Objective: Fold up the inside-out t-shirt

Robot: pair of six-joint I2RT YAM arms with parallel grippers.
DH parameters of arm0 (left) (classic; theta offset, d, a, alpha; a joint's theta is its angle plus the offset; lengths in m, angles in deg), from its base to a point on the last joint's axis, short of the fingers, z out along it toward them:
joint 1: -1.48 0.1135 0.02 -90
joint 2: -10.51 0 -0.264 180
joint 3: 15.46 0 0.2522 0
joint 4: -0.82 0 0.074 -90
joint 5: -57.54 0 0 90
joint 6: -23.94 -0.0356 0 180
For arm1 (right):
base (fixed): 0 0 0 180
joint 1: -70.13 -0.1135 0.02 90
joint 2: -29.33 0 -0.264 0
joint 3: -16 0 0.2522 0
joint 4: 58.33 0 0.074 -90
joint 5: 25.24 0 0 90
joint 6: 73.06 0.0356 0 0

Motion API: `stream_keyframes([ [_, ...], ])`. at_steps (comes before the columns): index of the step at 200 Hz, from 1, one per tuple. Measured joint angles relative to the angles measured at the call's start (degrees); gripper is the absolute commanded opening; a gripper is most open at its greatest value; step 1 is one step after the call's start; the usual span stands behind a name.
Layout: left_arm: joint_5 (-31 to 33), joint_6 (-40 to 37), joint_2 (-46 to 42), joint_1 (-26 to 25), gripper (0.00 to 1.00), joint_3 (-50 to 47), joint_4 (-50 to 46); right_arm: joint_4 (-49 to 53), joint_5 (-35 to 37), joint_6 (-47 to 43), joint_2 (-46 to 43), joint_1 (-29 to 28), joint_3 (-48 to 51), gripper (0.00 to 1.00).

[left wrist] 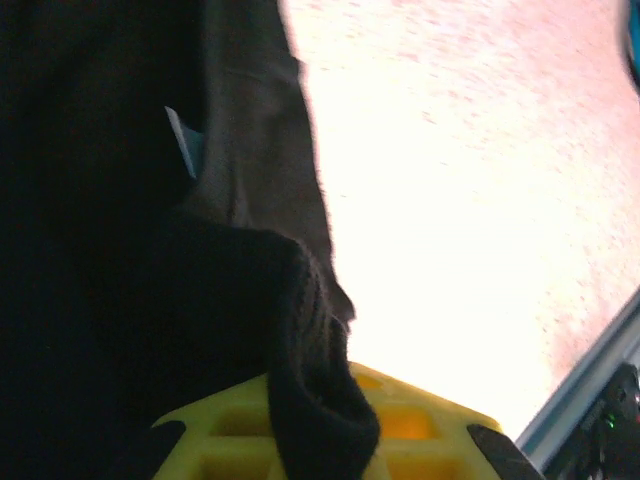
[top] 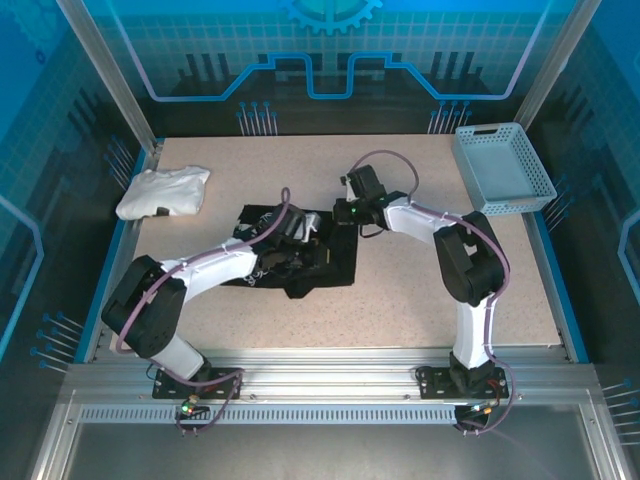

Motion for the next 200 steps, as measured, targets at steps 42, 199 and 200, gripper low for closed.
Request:
stream_keyframes([
  [42,2.1,-2.6,6.0,-6.5,0.42,2.1,5.6,1.4,-5.9,-0.5,0.4,4.8,-0.8,0.21],
  [199,1.6,0.0,-4.7,18.5,0.76,0.0,2.8,9.4,-13.7,-4.9,-20.5,12.9,18.6,0.53],
  [200,1.6,0.0,-4.5,18.9,0.76,0.0,2.5,9.4,-13.6,-4.9,-20.5,12.7,18.7,0.53],
])
